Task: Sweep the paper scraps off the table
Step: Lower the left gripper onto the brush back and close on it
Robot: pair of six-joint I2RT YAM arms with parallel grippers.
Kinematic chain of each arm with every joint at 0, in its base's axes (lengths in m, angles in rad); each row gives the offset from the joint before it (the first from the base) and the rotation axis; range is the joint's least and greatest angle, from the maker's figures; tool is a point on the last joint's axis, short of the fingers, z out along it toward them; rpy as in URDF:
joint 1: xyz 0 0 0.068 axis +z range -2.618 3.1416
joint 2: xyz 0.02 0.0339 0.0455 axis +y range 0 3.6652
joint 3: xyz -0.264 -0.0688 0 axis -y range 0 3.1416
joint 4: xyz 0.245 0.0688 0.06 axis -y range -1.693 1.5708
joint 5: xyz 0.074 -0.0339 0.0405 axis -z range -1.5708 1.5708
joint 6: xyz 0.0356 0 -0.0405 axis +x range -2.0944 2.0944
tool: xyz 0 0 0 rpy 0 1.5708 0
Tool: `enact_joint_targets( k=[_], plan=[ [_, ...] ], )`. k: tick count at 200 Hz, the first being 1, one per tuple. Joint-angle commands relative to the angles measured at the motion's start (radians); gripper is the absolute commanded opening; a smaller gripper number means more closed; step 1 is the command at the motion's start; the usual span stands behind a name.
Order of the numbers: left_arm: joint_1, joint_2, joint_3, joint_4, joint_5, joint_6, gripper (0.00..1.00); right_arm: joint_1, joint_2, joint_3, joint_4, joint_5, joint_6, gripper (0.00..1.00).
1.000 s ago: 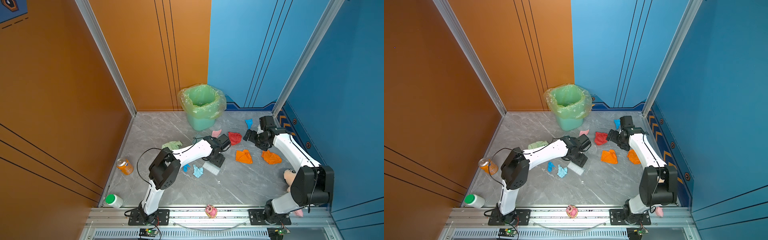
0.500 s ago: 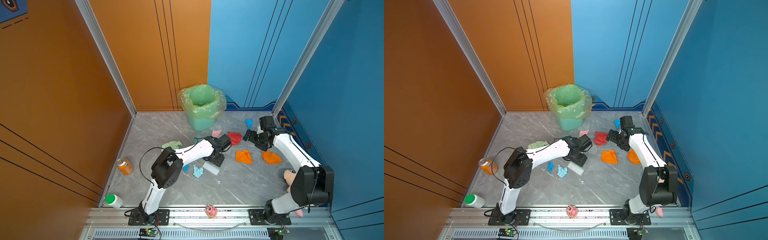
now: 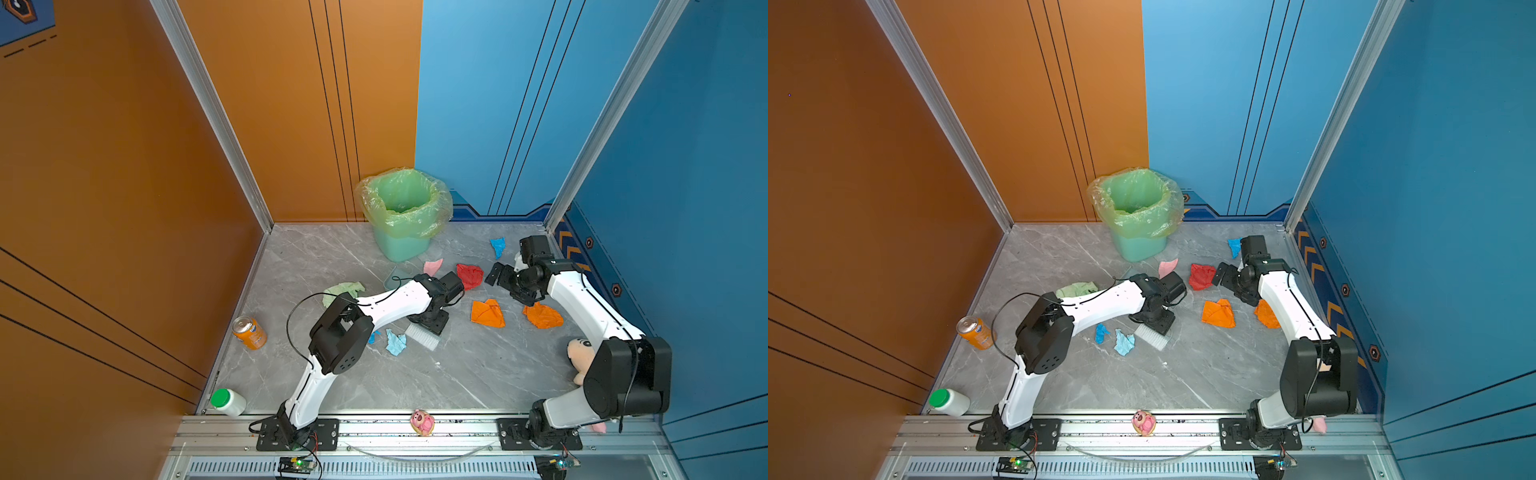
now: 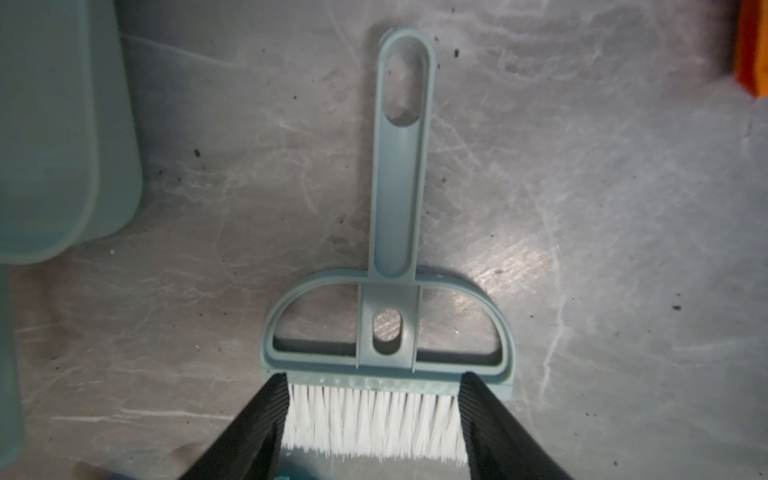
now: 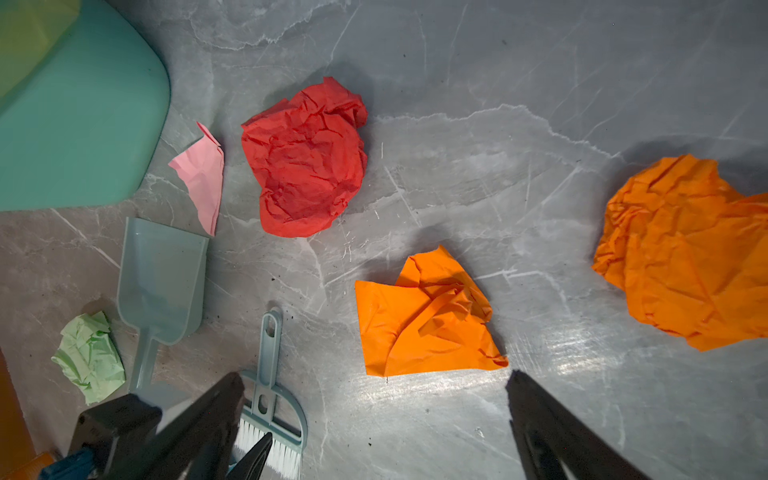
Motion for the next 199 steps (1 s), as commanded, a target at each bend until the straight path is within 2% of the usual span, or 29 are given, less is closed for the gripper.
enact_joint_targets(
  k=[1,155,199],
  plan=[
    [-0.008,0.024,0.034,-0.034,0.019,-0.002,0.65,-0.006,-0.025,-0.014,-0.015,0.004,0.002,1.00],
    [-0.010,0.063,0.042,-0.051,0.010,0.004,0.58,-0.010,0.003,-0.002,-0.015,0.004,0.001,1.00],
    [-0.010,0.074,0.033,-0.085,-0.071,0.011,0.52,-0.011,0.004,-0.002,-0.015,0.006,0.001,1.00]
  ],
)
